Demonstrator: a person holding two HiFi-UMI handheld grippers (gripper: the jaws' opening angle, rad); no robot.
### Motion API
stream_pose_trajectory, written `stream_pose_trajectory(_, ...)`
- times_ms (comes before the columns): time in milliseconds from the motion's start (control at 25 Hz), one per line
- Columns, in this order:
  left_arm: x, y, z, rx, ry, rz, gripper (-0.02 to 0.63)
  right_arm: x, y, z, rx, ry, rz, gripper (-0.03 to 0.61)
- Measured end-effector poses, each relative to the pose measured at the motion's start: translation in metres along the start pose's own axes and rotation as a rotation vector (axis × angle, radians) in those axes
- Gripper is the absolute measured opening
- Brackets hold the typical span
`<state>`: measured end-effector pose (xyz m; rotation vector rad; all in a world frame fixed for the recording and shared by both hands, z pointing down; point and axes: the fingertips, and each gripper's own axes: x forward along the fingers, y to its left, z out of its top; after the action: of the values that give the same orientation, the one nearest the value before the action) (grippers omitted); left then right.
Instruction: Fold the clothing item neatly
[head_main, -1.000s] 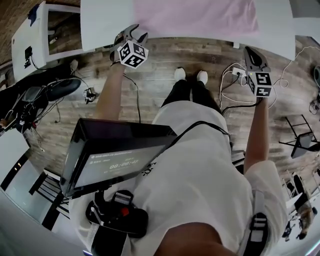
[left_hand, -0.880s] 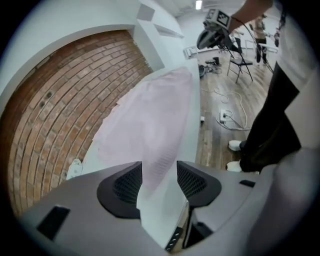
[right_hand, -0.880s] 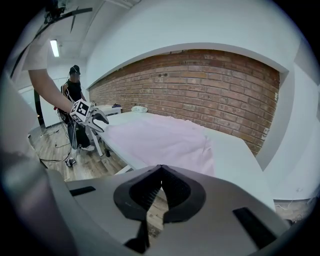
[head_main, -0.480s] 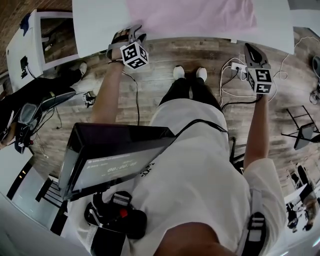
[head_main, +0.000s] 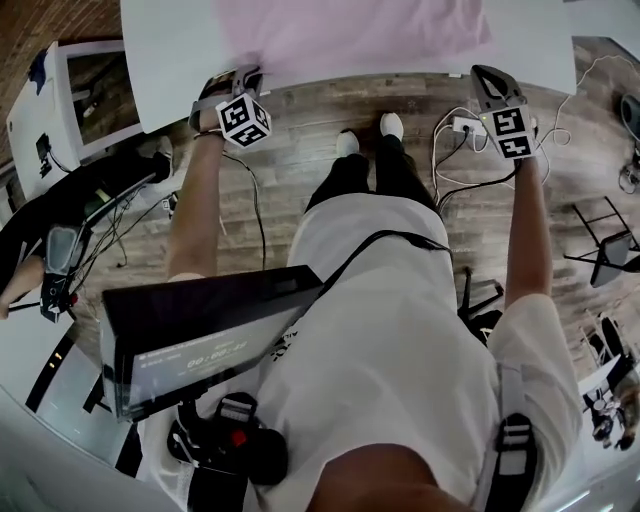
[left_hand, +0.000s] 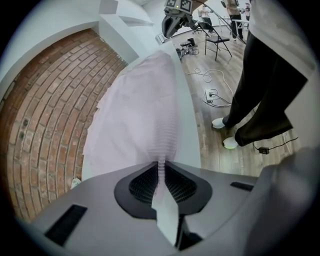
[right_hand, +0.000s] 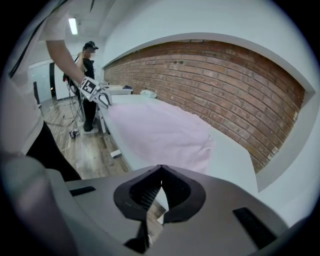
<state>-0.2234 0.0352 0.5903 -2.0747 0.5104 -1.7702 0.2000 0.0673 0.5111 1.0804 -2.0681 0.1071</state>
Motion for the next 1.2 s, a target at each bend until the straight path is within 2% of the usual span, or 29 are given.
stream_pose_trajectory(240,-0.002,0.004,-0.005,0.018,0.018,-0.007,0.035,0.019,-0.007,-0.014,-0.340,0.098,0.068,0.008)
stream_pose_trajectory(320,-0.004,0.006,-0.009,0.012,0.026,-0.003,0.035,0.029,-0.006,-0.014,-0.451,0.119,0.099,0.081)
stream_pose_trajectory(360,-0.006,0.006,-0.010,0.004,0.031,-0.002,0.035,0.032,-0.006,-0.014,-0.502,0.126,0.107,0.088)
stream_pose_trajectory(560,-0.007,0.008,-0.009,-0.017,0.050,-0.002,0.035,0.048,-0.019,-0.019,-0.675,0.158,0.110,0.103)
stream_pose_trajectory(680,0.001,0.009,-0.013,-0.026,0.057,-0.007,0.035,0.066,-0.018,-0.027,-0.733,0.179,0.137,0.123)
stream_pose_trajectory(1040,0.002,0.012,-0.017,-0.044,0.064,-0.013,0.035,0.084,-0.017,-0.021,-0.863,0.190,0.132,0.123)
stream_pose_trajectory(1160,0.003,0.011,-0.013,-0.061,0.061,-0.015,0.031,0.084,-0.016,-0.026,-0.871,0.199,0.137,0.047)
stream_pose_trajectory(1200,0.004,0.011,-0.012,-0.068,0.057,-0.016,0.028,0.083,-0.016,-0.027,-0.859,0.200,0.138,0.040)
